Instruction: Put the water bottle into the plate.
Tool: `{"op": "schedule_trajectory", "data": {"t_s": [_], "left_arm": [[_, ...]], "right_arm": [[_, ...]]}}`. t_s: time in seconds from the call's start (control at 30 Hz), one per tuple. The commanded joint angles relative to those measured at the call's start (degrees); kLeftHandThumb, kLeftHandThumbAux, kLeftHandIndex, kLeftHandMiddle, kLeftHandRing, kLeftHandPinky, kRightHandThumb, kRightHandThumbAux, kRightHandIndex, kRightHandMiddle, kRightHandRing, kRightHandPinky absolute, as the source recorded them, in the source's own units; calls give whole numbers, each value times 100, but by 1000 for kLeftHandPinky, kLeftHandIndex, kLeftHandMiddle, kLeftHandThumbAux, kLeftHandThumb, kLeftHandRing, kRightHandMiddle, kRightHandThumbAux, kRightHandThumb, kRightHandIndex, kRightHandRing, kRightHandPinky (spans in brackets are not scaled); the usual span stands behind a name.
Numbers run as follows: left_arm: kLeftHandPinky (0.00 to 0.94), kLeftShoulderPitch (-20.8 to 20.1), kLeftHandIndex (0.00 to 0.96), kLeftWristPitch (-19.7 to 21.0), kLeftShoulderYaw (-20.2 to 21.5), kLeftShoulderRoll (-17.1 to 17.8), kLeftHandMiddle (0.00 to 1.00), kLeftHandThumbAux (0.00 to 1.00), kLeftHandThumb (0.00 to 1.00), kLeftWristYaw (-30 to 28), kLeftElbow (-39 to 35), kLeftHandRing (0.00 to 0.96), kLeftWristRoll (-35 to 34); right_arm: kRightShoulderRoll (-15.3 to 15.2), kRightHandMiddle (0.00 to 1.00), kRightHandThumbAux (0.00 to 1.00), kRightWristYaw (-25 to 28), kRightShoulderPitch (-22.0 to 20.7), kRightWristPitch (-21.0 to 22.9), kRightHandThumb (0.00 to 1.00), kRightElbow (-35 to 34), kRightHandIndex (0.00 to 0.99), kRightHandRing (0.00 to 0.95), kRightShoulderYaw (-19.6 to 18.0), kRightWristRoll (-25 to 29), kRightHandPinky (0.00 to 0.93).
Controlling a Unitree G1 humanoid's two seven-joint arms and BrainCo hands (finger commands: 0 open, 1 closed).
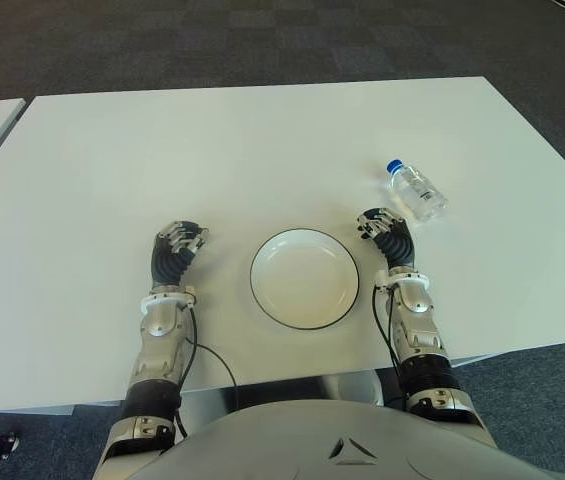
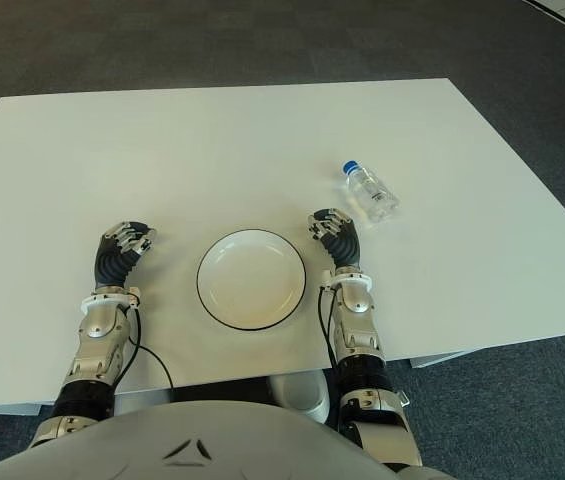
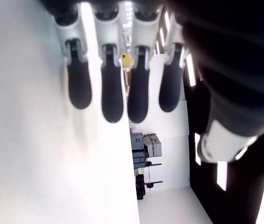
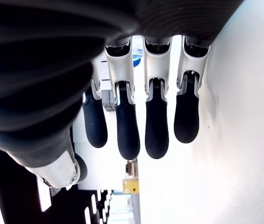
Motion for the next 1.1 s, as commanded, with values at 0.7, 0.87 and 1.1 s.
{"op": "schedule_trajectory", "data": {"t_s": [0.7,0.87,1.1], "left_arm": [[472,106,441,176,3,-56,457,676,836,-5,303,481,-53],[471,103,443,161,-1,-47,456,676,837,-22,329,482,-52],[469,105,447,198,-1,-57,454,675,837,-24,312,479,-62]], "right_arm": [[-136,503,730,-115,-823,-409,706,218,430,506,-276,112,507],[-132,497,731,-700,-1020,-489,705,-131,428,498,-214,-357,501],[-346,459,732,-1665,-1247,-727,697,-46,420,456,-48,-1375,440]]}}
